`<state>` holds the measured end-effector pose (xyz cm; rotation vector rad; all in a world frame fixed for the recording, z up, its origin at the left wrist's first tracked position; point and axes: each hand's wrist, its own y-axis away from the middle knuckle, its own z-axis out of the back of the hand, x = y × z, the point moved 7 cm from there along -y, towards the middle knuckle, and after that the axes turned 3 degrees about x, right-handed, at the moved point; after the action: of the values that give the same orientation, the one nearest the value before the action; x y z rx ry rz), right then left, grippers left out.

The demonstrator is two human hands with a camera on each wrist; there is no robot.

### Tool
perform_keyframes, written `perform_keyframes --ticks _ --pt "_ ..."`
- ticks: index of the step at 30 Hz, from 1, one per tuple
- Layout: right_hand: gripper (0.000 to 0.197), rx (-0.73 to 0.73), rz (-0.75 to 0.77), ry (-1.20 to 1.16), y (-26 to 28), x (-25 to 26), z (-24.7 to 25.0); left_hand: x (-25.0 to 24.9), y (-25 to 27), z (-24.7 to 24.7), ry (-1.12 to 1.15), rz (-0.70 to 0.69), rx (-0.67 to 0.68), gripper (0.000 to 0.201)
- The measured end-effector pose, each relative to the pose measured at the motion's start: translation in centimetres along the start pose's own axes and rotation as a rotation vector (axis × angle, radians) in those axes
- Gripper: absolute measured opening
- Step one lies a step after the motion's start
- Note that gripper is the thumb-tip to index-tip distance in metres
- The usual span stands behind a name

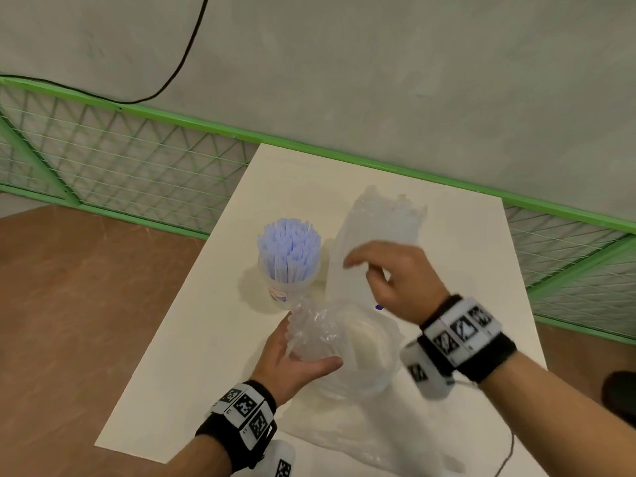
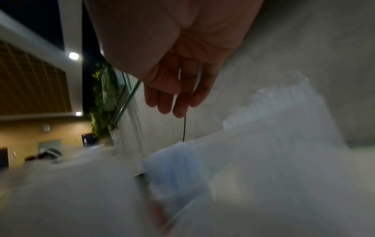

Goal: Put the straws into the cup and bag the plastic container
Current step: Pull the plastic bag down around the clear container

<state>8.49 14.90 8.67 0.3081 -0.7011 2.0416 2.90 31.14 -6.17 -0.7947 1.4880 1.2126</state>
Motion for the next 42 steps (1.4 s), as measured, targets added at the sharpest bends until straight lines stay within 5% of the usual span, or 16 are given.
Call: perform_keyframes --ticks 6,9,24,38,42 --pt "0.077 0.278 -0.280 -0.268 7.2 1.5 -4.7 -0.7 0.0 -0.9 0.052 -0.059 0.056 0.071" --pt "0.083 0.237 -0.355 -0.265 8.0 1.1 -5.8 -0.6 -0.3 -1.5 0.081 -0.091 0.066 0.073" --pt "0.034 -0.140 -0.323 -0.231 8.2 1.8 -5.3 -0.4 -0.5 -1.1 0.051 -0.104 0.040 0.077" --pt "0.007 -0.219 -0.339 -0.132 8.0 0.7 -4.0 -0.6 -0.4 -0.3 -0.055 -0.084 0.030 0.077" --pt "0.009 -0.125 -0.281 -0.160 6.6 0.8 -4.3 -1.0 -0.3 -0.5 -0.079 -0.092 0.045 0.077"
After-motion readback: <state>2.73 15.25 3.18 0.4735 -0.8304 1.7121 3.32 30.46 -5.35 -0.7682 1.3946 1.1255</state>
